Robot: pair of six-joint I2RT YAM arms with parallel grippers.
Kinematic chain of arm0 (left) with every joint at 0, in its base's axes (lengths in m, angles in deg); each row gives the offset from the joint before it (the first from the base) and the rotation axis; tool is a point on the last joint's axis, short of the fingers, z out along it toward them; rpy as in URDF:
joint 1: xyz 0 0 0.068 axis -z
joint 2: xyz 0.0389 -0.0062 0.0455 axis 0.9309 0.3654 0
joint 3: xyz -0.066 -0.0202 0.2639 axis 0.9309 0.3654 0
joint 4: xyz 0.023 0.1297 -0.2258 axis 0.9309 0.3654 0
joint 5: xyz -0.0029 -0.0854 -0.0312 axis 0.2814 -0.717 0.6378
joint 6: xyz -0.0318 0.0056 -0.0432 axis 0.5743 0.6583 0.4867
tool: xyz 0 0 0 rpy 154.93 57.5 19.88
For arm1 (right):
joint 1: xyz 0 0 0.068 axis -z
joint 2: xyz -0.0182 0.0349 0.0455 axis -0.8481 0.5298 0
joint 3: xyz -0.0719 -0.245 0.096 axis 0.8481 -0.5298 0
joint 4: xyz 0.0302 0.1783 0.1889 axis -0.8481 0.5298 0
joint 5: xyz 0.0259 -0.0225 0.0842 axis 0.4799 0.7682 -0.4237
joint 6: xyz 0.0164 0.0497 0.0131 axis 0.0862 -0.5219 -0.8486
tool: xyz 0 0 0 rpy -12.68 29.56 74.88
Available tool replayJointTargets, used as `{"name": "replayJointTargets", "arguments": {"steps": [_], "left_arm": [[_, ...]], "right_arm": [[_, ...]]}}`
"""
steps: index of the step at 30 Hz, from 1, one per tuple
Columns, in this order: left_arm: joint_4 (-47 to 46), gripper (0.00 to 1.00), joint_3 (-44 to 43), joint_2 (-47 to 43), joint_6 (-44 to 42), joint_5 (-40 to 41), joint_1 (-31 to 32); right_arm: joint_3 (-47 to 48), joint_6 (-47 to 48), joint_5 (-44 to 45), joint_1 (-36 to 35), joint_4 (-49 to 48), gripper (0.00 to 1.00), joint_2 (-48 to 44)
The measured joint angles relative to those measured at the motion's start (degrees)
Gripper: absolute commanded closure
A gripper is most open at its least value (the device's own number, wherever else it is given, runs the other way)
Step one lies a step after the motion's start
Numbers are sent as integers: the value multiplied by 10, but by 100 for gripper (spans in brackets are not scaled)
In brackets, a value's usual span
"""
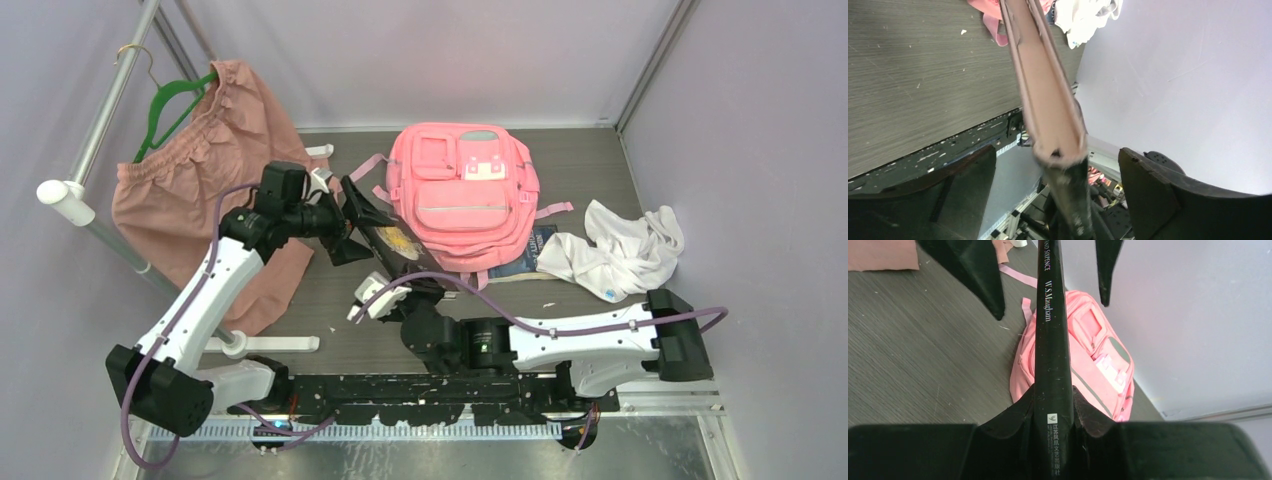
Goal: Pack the student bag
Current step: Pick up the book from the center of the board.
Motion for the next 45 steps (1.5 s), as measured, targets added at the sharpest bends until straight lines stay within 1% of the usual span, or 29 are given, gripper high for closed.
{"name": "replayJointTargets", "arguments": {"steps": [1, 3, 4, 6, 8, 9, 10, 11, 12, 13, 14, 15, 16, 17, 20, 24, 29, 33, 36, 38, 42, 45], "left_arm": [[-4, 32, 2, 0, 1, 0, 0], [-11, 50, 7, 0, 7, 0, 0], [-13, 60, 9, 0, 7, 0, 0], [-15, 75, 12, 0, 7, 1, 0], [-14, 96, 14, 0, 9, 4, 0], [-14, 100, 14, 1, 10, 4, 0], [-14, 100, 14, 1, 25, 2, 0], [-14, 100, 14, 2, 26, 5, 0], [-13, 100, 15, 2, 26, 6, 0], [-13, 100, 16, 4, 26, 4, 0], [-14, 100, 16, 6, 26, 2, 0], [-16, 100, 16, 7, 25, 2, 0], [-19, 100, 18, 7, 23, 0, 0], [-23, 100, 19, 7, 12, 4, 0], [-32, 100, 26, 7, -2, 7, -3], [-45, 100, 27, 7, -5, -4, -8], [-48, 100, 27, 6, -5, -10, -23], [-50, 100, 27, 2, -28, -9, -34], [-59, 100, 27, 1, -40, -11, -37], [-71, 100, 28, 0, -45, -15, -37], [-111, 100, 46, -20, -46, -23, -37], [-149, 100, 69, -44, -35, -24, -37]], "right_arm": [[0, 13, 5, -5, -12, 99, 8], [4, 37, 17, -13, -30, 99, 25], [5, 47, 22, -16, -40, 99, 32], [5, 62, 27, -20, -52, 99, 41], [5, 73, 35, -21, -59, 99, 44], [5, 80, 37, -21, -58, 99, 44], [5, 89, 36, -22, -55, 99, 45], [5, 93, 38, -23, -54, 96, 49], [5, 96, 41, -24, -54, 83, 50], [6, 96, 44, -24, -55, 65, 51], [6, 95, 46, -24, -55, 40, 52], [7, 89, 50, -24, -54, 21, 53], [9, 77, 55, -24, -53, 6, 54], [18, 65, 64, -24, -43, 1, 54], [48, 3, 72, -23, 1, 0, 48], [63, -125, 48, -23, 110, 0, 19], [85, -307, -63, -21, 298, 0, -44], [86, -400, -142, -15, 393, 0, -101], [51, -453, -192, 10, 397, 0, -169], [10, -494, -221, 54, 392, 0, -237], [-74, -614, -219, 149, 354, 0, -393], [-137, -686, -208, 163, 296, 0, -499]]}}
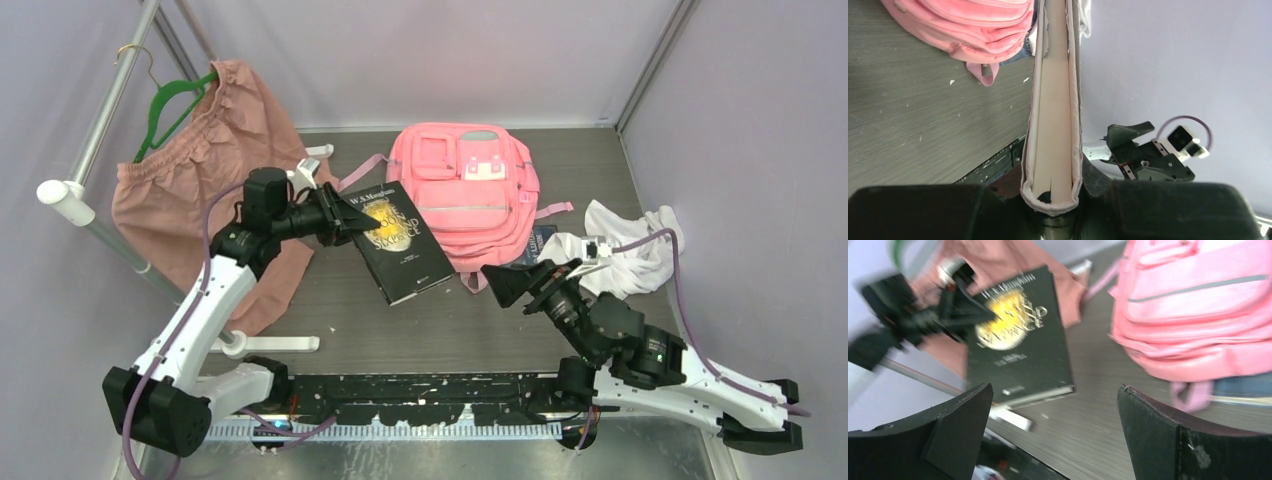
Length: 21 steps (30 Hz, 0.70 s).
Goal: Pack the student bag
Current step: Pick up the book from the center of the board.
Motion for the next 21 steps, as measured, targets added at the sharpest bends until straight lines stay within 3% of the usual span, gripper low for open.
{"name": "replayJointTargets", "arguments": {"steps": [5, 12, 21], "left_arm": [[-79, 100, 47, -32, 37, -1, 0], [-137, 100, 64, -38, 67, -2, 0], [-166, 100, 76, -62, 76, -2, 0]], "right_arm": [[-97, -80, -1, 2, -151, 0, -49], [-121, -159, -66, 2, -323, 0, 118], [-146, -218, -108, 19, -465, 0, 209]]}}
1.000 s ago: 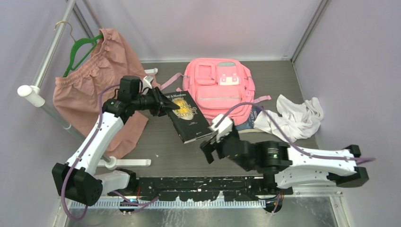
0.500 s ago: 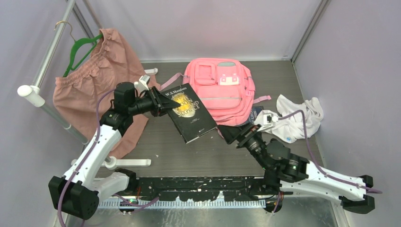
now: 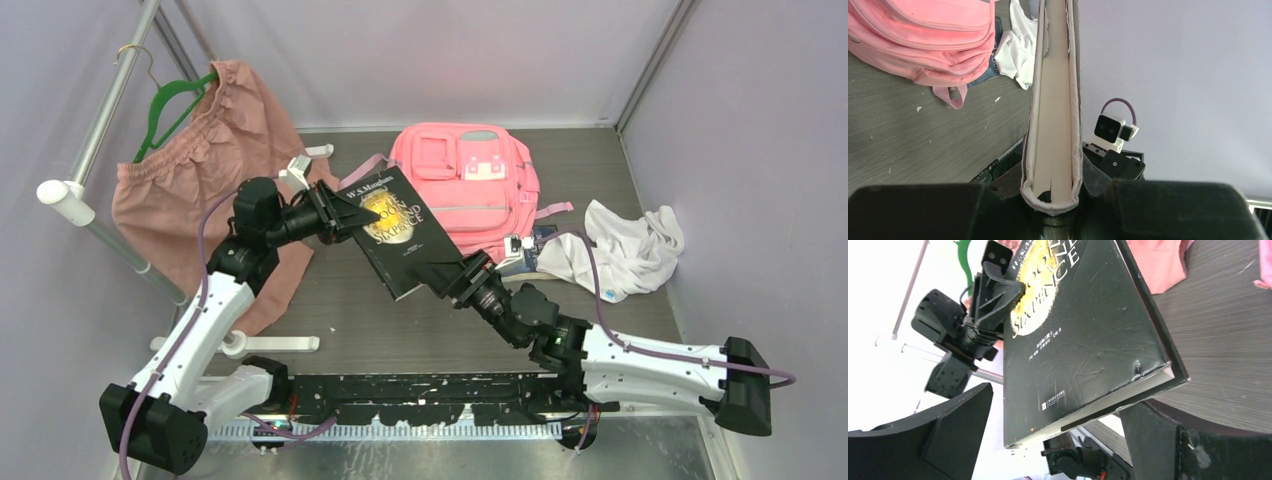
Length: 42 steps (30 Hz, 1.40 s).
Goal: Pack the student bag
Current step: Pick up the book from the center of the board.
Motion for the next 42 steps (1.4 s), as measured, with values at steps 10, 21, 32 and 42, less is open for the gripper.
{"name": "replayJointTargets", "arguments": {"steps": [10, 21, 32, 42], "left_arm": [[-23, 100, 21, -2, 13, 2, -1], [-57, 100, 29, -22, 21, 8, -3], [-101, 100, 47, -28, 28, 14, -13], [-89, 13, 47, -13, 22, -3, -3]], "right_arm": [[-40, -37, -20, 42, -148, 11, 58], [-40, -105, -79, 103, -262, 55, 140], [-40, -190, -126, 131, -394, 99, 217], [-53, -158, -125, 140, -275, 99, 122]]}}
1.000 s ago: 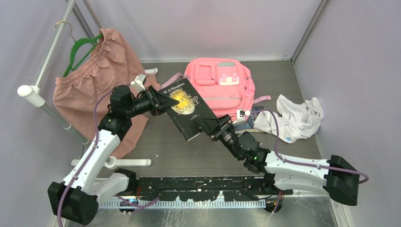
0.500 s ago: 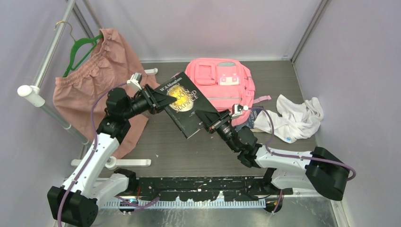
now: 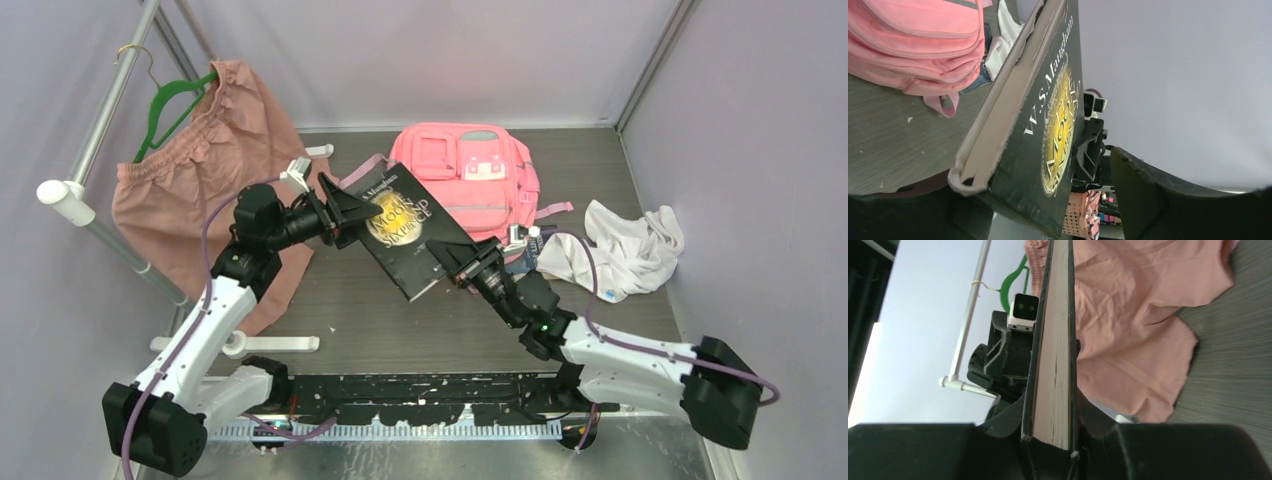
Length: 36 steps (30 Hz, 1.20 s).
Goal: Pack the student bag
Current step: Pick up the book from the center of the board, then place the book in the student bag.
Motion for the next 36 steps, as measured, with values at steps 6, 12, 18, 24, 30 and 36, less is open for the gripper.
{"name": "replayJointTargets", "arguments": {"steps": [6, 12, 18, 24, 30, 36], "left_arm": [[35, 0, -24, 44, -17, -14, 1], [202, 0, -142, 86, -179, 69, 46], [313, 0, -251, 122, -353, 163, 132], [373, 0, -294, 186, -455, 271, 233], [405, 0, -326, 275, -528, 400, 301], [398, 0, -329, 352, -609, 504, 358]], "right_arm": [[-39, 50, 45, 5, 216, 99, -207], [0, 90, 127, 7, 520, 99, -399], [80, 87, 233, 8, 824, 99, -501], [145, 71, 304, 8, 1024, 99, -495], [213, 70, 331, 8, 1144, 99, -412], [280, 66, 365, 8, 1220, 99, -344]]}}
